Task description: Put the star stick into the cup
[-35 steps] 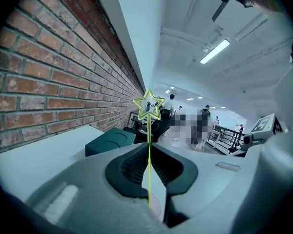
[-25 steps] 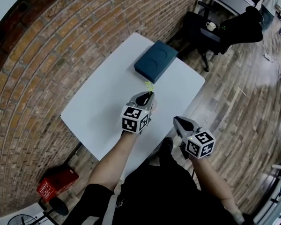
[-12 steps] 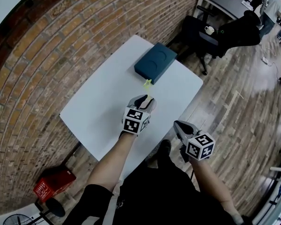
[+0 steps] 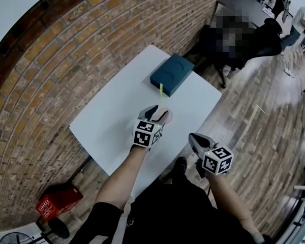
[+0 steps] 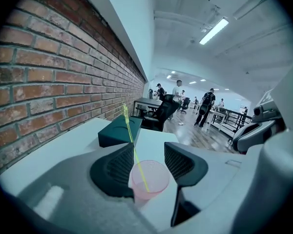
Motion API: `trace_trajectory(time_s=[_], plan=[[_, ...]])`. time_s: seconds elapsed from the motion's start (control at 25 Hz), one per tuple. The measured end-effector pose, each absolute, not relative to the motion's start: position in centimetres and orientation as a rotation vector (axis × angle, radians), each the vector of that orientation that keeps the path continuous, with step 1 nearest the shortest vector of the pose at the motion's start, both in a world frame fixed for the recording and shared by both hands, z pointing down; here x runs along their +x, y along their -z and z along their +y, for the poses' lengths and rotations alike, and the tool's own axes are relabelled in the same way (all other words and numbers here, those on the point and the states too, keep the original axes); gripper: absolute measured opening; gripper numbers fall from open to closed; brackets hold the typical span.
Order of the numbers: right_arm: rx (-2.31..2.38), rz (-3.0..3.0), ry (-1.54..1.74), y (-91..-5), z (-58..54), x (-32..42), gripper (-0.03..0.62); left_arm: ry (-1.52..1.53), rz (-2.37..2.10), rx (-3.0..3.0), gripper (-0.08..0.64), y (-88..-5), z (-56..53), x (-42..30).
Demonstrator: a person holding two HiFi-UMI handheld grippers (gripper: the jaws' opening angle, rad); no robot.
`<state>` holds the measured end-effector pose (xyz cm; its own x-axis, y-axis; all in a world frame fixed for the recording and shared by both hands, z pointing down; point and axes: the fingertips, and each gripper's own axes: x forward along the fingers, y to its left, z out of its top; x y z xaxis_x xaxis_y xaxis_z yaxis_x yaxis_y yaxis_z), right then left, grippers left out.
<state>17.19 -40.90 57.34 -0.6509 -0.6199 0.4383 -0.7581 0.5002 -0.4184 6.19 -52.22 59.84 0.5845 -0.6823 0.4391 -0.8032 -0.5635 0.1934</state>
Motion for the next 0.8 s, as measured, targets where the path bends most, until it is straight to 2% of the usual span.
trace_trajectory(time_s=[0.56, 0.8], plan=[[1.202, -2.589, -0.734, -53.8, -40.2, 12.6, 0.000, -0.242, -1.263, 2.543, 0.184, -51.4, -47.5, 0.8], [1.248, -2.660, -0.598, -50.4, -37.9, 10.2, 0.000, -0.215, -1.279, 2.566, 0.127, -49.2, -44.7, -2.5]])
